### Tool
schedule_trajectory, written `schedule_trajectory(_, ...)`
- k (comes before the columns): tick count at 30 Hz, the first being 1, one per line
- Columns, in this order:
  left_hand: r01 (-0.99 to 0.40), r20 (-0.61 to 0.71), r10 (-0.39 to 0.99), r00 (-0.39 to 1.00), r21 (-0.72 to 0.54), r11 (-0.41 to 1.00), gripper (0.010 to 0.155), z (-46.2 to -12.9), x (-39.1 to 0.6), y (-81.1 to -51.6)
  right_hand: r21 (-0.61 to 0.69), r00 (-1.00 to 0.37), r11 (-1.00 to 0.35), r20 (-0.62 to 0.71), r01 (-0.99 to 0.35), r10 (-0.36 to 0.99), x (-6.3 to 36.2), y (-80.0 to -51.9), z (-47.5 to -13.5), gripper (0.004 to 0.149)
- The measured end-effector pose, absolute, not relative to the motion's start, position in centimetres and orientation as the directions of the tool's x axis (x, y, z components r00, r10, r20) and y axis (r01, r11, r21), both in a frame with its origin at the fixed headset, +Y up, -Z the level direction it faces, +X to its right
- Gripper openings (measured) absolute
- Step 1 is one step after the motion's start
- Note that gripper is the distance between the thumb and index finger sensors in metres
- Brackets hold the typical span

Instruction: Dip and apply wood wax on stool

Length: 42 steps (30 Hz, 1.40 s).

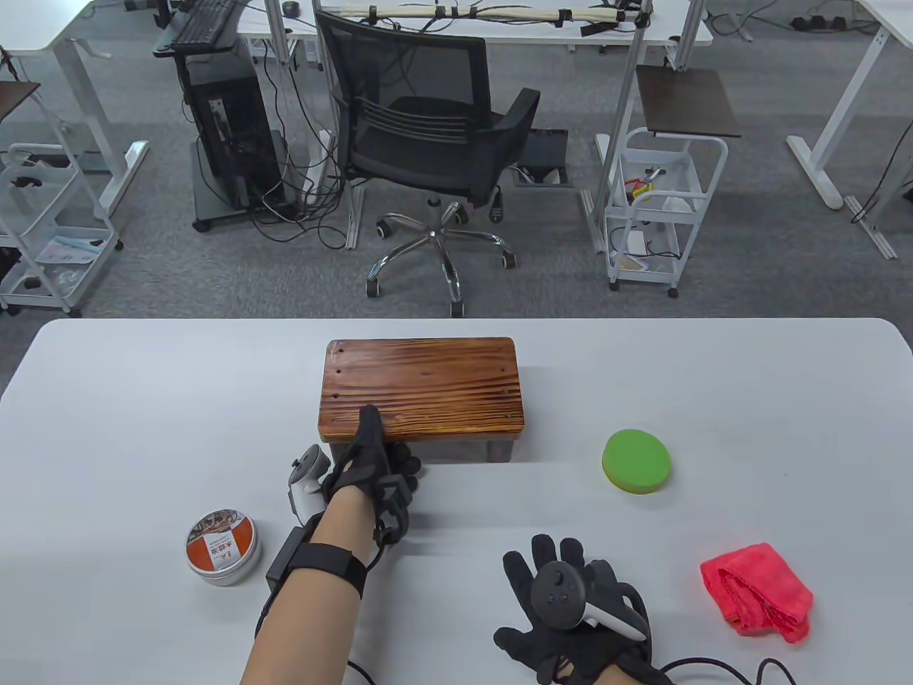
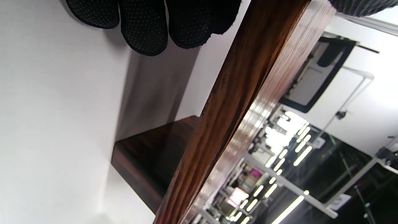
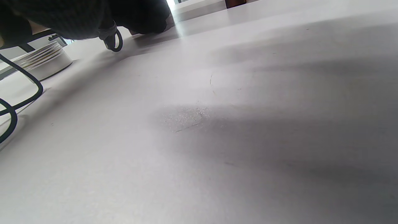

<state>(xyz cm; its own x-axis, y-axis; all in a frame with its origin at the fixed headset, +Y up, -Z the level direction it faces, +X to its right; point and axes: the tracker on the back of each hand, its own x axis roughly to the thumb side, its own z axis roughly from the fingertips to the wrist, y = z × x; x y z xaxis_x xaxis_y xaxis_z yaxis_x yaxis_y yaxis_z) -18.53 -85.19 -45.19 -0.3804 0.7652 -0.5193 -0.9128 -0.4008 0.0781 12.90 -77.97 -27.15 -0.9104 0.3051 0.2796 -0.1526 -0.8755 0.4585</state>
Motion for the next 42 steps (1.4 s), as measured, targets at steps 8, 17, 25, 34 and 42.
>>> schedule_trajectory(8,-0.888,-0.445,0.782,-0.436,0.071,-0.454,0.085,-45.4,-18.2,-85.6,0.475,-0.908,-0.866,0.276,-0.156,0.315,13.0,-78.1,-27.2,0.095)
schedule_trajectory(17,-0.881,-0.412,0.788,-0.458,0.091,-0.465,0.077,-45.5,-18.2,-85.4,0.492,-0.908,-0.856,0.269,-0.158,0.322,13.0,-78.2,-27.3,0.095)
schedule_trajectory(25,-0.871,-0.367,0.792,-0.488,0.145,-0.469,0.077,-45.3,-18.3,-84.9,0.5,-0.908,-0.851,0.264,-0.16,0.326,13.0,-78.2,-27.4,0.095)
schedule_trajectory(34,-0.854,-0.339,0.785,-0.519,0.174,-0.49,0.077,-44.6,-18.4,-84.4,0.496,-0.911,-0.853,0.257,-0.162,0.322,13.1,-78.1,-27.5,0.094)
schedule_trajectory(42,-0.827,-0.315,0.768,-0.558,0.138,-0.545,0.076,-43.2,-17.4,-82.5,0.488,-0.91,-0.859,0.268,-0.153,0.315,13.0,-78.1,-27.5,0.094)
